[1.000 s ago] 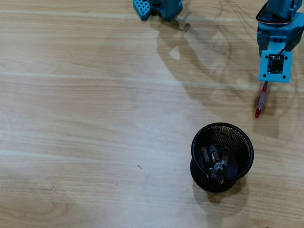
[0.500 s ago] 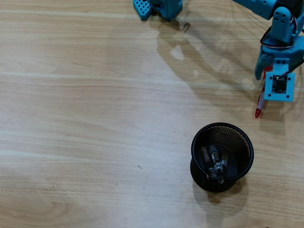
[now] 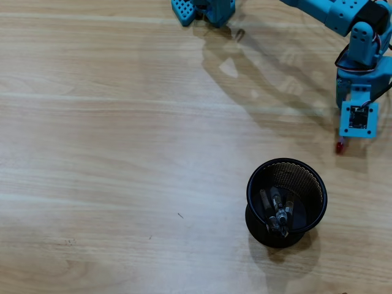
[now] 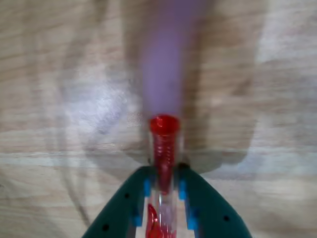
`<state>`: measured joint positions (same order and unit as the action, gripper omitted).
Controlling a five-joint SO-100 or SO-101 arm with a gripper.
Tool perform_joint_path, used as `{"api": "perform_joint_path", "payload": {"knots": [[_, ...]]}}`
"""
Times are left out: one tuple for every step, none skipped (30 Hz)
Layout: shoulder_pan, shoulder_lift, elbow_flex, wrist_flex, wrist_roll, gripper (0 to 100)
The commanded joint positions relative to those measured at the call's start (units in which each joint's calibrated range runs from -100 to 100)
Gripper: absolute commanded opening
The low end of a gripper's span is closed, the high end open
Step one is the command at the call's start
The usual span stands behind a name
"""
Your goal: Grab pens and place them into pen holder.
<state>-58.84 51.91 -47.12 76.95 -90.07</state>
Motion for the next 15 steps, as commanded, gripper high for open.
{"api": "perform_joint_path", "payload": {"knots": [[-0.4, 0.0, -0.6, 0.2, -0.3, 2], [-0.5, 0.0, -0.6, 0.2, -0.3, 2], [-0.5, -0.2, -0.6, 0.3, 0.0, 2], [-0.5, -0.7, -0.6, 0.4, 0.1, 2], [-0.5, -0.8, -0.6, 0.5, 0.2, 2], [-0.4, -0.9, -0.6, 0.9, 0.2, 2], [0.0, -1.3, -1.9, 3.2, 0.2, 2], [0.2, -2.2, -2.7, 4.6, 0.2, 2], [0.4, -3.5, -3.1, 6.4, 0.2, 2], [0.6, -5.0, -3.2, 8.4, 0.2, 2], [1.3, -6.7, -3.2, 10.8, 0.2, 2], [2.0, -8.6, -3.2, 13.3, 0.3, 2], [3.2, -12.5, -3.0, 18.8, 1.3, 2], [4.0, -14.5, -3.0, 21.5, 1.9, 2], [4.9, -16.5, -3.0, 23.0, 2.5, 2]]}}
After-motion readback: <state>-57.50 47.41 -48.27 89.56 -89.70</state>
